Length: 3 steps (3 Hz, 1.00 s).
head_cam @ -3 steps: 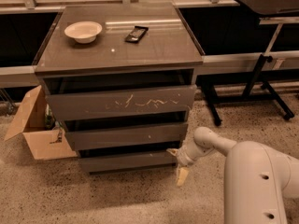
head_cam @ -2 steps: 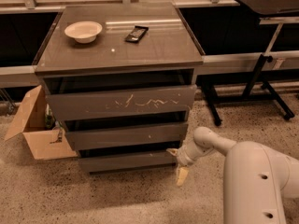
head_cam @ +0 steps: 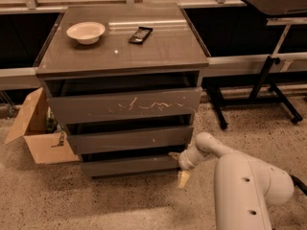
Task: Open bottom drawer
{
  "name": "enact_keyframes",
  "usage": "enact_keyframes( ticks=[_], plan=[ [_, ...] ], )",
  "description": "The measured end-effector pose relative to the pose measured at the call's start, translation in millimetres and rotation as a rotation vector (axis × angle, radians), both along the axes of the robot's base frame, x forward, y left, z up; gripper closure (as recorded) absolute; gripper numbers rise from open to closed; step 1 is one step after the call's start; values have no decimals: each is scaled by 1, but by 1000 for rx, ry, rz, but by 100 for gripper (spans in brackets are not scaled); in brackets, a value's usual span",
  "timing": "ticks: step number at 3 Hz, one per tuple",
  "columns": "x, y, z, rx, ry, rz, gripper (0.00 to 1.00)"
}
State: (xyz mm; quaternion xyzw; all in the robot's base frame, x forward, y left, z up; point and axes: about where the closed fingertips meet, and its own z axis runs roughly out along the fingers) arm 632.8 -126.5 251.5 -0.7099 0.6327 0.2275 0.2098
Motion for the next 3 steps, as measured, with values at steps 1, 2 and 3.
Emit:
enact_keyframes(
  ticks=[1,2,3],
  plan=[
    [21,1,-29,36,-28,-10,0],
    [39,7,-43,74,-68,-4,0],
    [52,16,-50,103,-103,9,0]
  ],
)
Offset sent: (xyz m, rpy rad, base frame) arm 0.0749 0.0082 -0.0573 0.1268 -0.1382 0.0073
